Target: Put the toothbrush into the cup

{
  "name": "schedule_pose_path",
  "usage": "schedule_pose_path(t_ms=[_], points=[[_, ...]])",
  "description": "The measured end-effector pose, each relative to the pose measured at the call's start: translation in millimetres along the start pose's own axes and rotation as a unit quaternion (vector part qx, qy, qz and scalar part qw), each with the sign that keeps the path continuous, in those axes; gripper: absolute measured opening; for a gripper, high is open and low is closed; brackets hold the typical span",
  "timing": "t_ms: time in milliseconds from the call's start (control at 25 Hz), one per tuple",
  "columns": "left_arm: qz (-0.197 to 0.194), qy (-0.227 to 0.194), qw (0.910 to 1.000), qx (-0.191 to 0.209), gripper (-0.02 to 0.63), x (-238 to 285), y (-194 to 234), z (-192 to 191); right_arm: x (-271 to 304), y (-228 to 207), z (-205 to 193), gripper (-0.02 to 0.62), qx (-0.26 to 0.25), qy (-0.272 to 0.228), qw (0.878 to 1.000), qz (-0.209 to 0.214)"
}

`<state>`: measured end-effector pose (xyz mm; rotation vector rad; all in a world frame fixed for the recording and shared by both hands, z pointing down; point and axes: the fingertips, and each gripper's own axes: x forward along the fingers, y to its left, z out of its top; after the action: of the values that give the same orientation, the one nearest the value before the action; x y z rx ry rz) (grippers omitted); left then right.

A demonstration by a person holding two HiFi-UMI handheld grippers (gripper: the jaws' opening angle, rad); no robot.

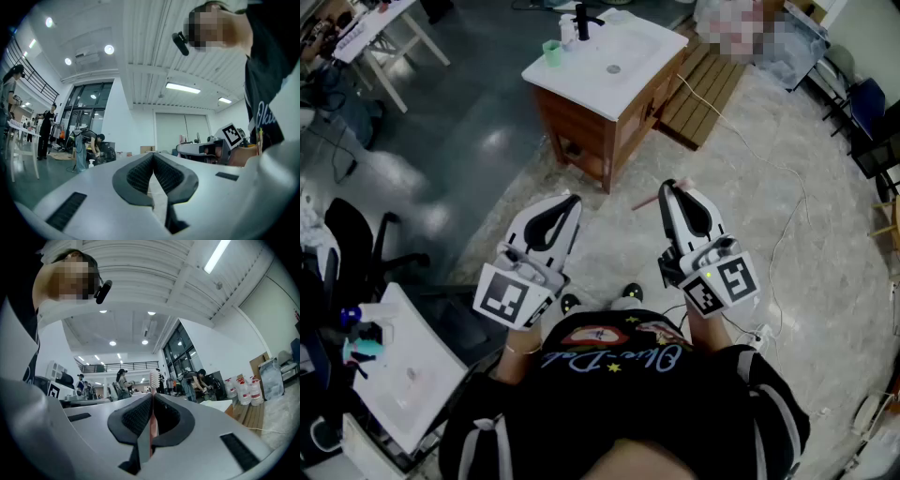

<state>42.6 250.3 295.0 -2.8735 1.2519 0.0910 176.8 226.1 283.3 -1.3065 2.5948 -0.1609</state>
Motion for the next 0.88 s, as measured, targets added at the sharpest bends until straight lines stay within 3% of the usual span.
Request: schedule_pose_path(t_ms=[320, 440, 880], points=[[0.001, 0.004, 0.9999, 0.014, -0.002, 22.2, -14.3, 0.2, -9.9, -23.8, 5.4, 0.003, 0.008, -0.008, 1.000, 0.002], [0.003, 0.007, 0.9999, 0.011, -0.002, 32.9, -23.7, -2.8, -16.0, -33.7, 8.0, 0.004, -0.016, -0.005, 1.000, 0.003], [0.031, 0.019, 0.9992, 0.018, -0.002, 59.8, -55.9, -11.8, -34.1, -63.1, 8.1, 0.005, -0.009, -0.002, 0.999, 0.041]])
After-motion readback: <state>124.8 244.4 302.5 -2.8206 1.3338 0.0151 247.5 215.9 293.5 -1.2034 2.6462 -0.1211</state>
